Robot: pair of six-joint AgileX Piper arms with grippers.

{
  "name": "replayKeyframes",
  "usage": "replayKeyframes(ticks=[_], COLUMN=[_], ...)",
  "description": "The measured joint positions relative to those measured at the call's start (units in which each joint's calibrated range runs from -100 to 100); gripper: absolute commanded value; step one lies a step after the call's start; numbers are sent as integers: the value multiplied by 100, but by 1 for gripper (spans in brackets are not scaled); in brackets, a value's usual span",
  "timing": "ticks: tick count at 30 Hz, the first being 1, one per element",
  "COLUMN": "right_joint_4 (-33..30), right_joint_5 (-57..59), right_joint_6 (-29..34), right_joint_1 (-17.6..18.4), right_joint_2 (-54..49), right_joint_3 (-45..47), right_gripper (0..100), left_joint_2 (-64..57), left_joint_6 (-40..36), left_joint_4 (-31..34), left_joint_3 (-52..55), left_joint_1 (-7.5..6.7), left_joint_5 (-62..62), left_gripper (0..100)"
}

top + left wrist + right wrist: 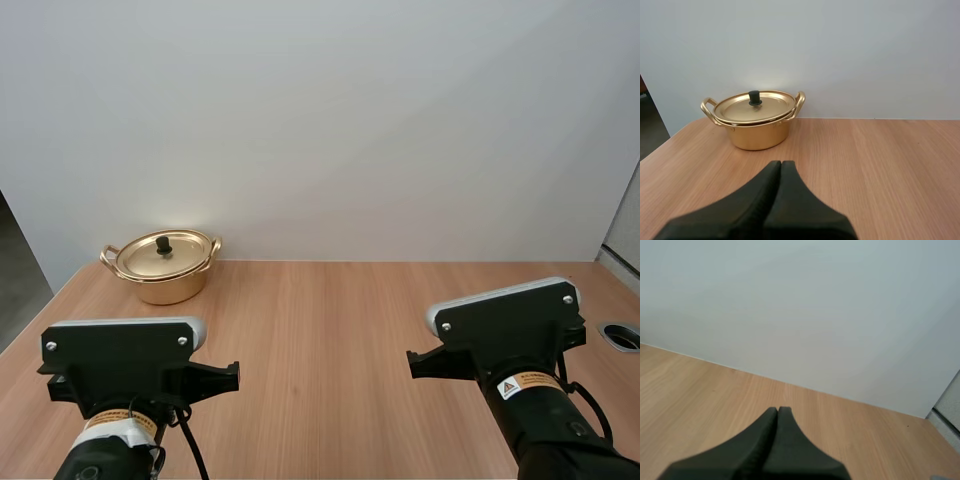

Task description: Open the pot, put the car inside, and close it

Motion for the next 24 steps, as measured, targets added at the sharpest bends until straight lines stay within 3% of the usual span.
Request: replayKeyframes(ticks=[5,12,17,24], right_joint_4=[332,557,950,743], right_joint_5=[1423,3226,3548,3548], right_joint_6=[9,9,17,448], right_joint_1=[8,8,8,16], right_joint_2=[-993,-1222,-1222,-1222], right_joint_3=[0,0,0,0], right_gripper=[0,0,0,0], left_joint_2=[0,0,0,0], left_joint_6=[0,0,0,0], left_joint_4=[0,0,0,0], left_joint_3=[0,0,0,0], left_joint_1=[0,0,0,0], left_joint_5=[0,0,0,0], left_gripper=[0,0,0,0])
